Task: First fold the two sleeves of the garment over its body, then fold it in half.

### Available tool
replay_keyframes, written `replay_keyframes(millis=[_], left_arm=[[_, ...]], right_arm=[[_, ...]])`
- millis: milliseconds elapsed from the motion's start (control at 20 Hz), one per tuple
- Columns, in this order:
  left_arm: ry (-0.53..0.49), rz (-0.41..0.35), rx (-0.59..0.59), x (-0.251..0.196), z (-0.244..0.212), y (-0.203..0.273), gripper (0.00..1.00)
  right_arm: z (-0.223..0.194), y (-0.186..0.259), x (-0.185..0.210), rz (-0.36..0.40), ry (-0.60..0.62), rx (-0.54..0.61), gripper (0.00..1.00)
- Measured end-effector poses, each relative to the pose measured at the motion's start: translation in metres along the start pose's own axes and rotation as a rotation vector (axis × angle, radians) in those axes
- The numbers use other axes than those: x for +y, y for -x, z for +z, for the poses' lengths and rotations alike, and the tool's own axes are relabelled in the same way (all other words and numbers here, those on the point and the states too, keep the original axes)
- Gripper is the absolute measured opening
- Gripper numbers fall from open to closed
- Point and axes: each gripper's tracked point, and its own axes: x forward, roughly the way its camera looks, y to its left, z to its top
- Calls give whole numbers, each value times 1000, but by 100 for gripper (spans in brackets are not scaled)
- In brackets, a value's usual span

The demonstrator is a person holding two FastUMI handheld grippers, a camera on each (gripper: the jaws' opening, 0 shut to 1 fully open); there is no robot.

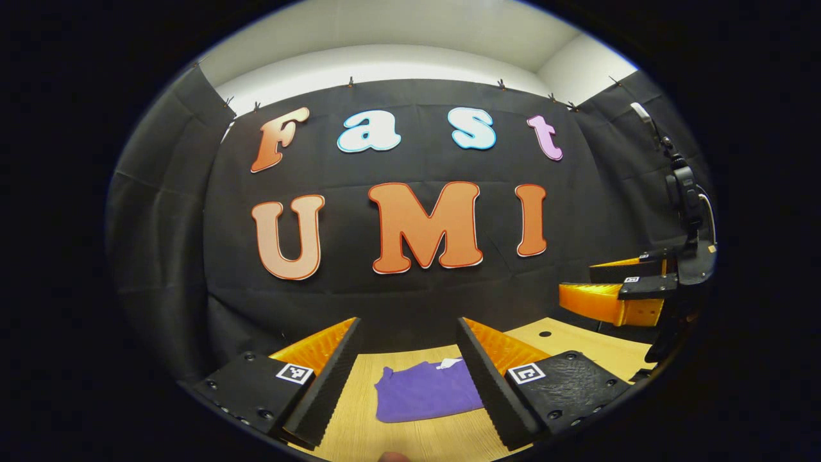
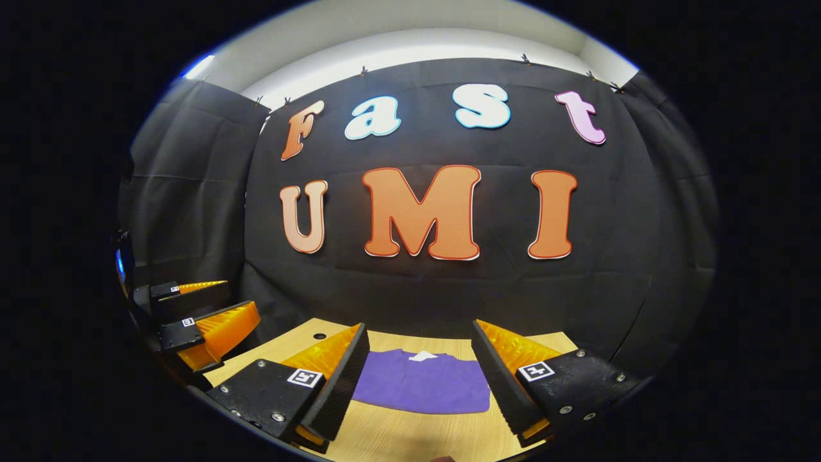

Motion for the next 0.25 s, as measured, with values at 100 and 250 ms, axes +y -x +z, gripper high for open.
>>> replay_keyframes(millis=[100, 250], left_arm=[[2, 0, -12, -1, 4, 0, 94], [-16, -9, -17, 1, 5, -1, 94]], right_arm=[[2, 4, -1, -5, 13, -3, 95], [6, 5, -3, -9, 45, -10, 100]])
